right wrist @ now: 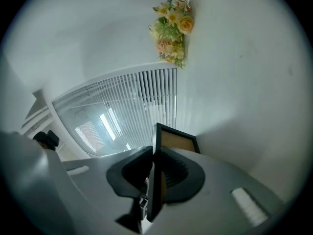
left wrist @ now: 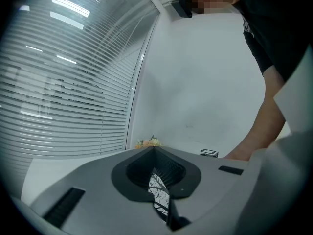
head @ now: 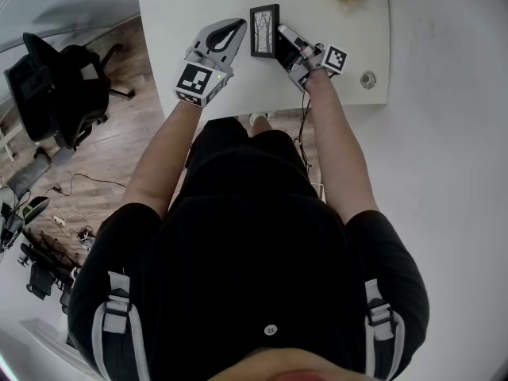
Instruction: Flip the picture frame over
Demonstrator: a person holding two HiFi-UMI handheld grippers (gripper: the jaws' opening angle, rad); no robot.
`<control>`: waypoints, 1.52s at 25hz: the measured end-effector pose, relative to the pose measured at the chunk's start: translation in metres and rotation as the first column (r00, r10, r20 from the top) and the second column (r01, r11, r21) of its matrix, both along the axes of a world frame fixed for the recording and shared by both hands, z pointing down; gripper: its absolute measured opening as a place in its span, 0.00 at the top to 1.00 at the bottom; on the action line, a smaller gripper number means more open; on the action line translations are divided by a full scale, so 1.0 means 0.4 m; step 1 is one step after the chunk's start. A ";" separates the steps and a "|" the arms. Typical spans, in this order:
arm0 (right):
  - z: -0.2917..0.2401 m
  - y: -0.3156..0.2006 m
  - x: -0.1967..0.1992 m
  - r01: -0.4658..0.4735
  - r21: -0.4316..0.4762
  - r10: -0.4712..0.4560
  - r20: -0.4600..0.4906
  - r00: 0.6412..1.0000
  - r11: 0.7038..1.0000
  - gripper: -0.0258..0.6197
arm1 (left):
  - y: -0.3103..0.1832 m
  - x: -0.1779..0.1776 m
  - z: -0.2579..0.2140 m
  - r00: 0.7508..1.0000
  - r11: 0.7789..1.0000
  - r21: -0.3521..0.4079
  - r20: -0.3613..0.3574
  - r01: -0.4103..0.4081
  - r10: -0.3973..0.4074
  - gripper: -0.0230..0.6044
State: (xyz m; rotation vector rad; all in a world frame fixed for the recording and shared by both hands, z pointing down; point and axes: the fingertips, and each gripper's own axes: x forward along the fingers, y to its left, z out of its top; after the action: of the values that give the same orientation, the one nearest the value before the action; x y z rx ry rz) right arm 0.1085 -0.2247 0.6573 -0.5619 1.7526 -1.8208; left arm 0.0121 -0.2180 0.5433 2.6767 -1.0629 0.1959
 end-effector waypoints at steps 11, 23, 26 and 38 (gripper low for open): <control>0.029 0.007 0.070 -0.042 -0.004 0.040 -0.148 0.988 0.999 0.87 | 0.010 0.016 -0.022 1.000 1.000 0.009 0.009 -0.007 0.007 0.96; 0.065 0.040 0.109 0.017 -0.001 -0.017 -0.320 0.947 1.000 0.86 | 0.043 0.019 -0.036 0.999 1.000 0.014 0.033 -0.007 0.007 0.96; 0.066 0.049 0.114 0.032 0.002 -0.029 -0.386 0.922 0.999 0.85 | 0.053 0.011 -0.041 0.999 1.000 0.020 0.037 -0.004 0.003 0.96; 0.072 0.049 0.184 0.143 0.099 -0.006 -0.802 0.598 0.985 0.81 | 0.100 0.013 -0.089 1.000 0.998 0.059 0.030 -0.004 0.002 0.96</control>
State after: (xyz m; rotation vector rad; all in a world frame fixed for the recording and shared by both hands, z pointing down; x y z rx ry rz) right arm 0.1822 -0.2052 0.6860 -1.4376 2.4911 -1.5385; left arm 0.0174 -0.1780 0.5077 2.7363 -1.0899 0.2087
